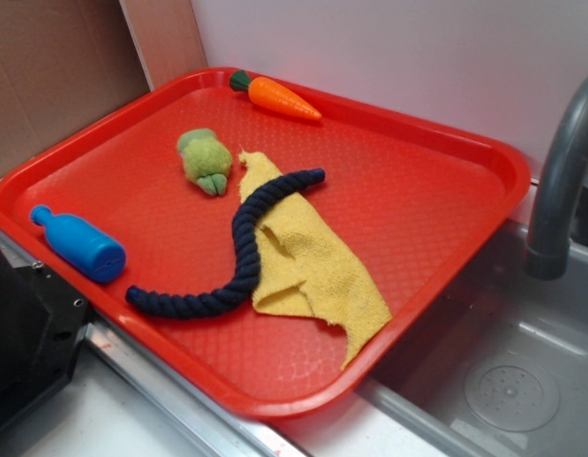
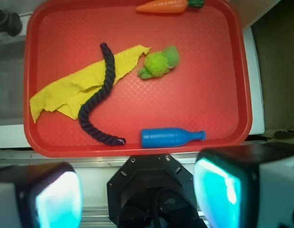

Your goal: Grab the green animal.

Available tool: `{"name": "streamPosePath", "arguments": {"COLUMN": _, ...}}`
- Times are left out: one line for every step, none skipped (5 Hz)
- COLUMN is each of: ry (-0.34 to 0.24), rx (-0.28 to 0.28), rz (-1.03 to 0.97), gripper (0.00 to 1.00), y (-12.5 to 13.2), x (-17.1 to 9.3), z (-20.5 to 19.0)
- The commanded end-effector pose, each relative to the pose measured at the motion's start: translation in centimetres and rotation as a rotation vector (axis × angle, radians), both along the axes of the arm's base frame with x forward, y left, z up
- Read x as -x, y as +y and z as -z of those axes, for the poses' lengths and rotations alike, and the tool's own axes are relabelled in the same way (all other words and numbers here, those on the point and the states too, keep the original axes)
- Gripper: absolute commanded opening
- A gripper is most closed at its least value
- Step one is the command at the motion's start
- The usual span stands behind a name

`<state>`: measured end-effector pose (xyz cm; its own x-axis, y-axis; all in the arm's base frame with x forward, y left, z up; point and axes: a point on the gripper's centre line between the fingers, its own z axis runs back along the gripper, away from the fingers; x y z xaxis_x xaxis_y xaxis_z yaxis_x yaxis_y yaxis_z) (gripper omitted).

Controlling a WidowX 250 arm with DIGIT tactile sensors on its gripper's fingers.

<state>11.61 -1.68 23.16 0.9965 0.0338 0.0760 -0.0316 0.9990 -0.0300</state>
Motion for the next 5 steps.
{"name": "streamPosePath", "arguments": {"ry": 0.092, "rx": 0.139, "rz": -0.41, "gripper": 1.0, "y": 5.0, "x": -6.5, "z": 7.8}}
{"name": "streamPosePath", "arguments": {"ry": -0.036, "rx": 0.159, "rz": -0.606, "gripper": 1.0, "y": 5.6, "x": -8.4, "z": 11.4}}
{"name": "streamPosePath", "arguments": {"ry": -0.151, "rx": 0.204, "rz": -0.783, "gripper": 1.0, "y": 4.7, "x": -6.5, "z": 14.0}}
{"name": "streamPosePath", "arguments": {"ry": -0.115, "rx": 0.226, "rz": -0.86, "gripper": 1.0, "y": 6.1, "x": -9.1, "z": 16.4}}
{"name": "streamPosePath", "arguments": {"ry": -0.033, "rx": 0.196, "rz": -0.773, "gripper": 1.0, "y": 5.9, "x": -10.3, "z": 17.4}}
